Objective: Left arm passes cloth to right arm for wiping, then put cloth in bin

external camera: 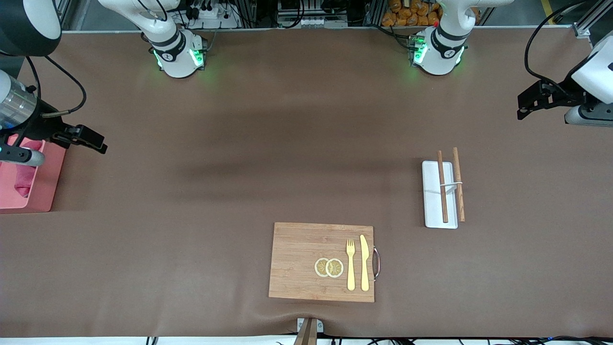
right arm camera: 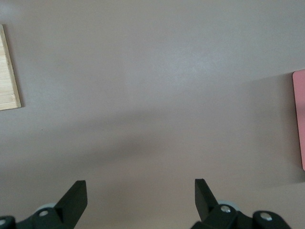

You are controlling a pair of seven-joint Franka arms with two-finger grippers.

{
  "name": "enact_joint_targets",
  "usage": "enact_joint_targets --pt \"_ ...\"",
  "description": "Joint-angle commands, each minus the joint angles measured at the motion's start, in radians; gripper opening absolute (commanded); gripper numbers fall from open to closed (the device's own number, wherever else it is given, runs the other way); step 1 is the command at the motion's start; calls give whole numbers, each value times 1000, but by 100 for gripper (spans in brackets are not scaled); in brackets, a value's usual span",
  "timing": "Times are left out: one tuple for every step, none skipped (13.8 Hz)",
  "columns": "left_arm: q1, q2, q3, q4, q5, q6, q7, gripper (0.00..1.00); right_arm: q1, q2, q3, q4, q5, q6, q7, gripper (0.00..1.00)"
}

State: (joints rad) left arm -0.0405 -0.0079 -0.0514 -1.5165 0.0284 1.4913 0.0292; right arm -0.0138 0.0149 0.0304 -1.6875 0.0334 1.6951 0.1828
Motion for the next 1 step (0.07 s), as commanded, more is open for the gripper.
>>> enact_joint_targets --pt "2 -3 -2 7 -16 -13 14 100 8 22 -7 51 -21 -20 17 100"
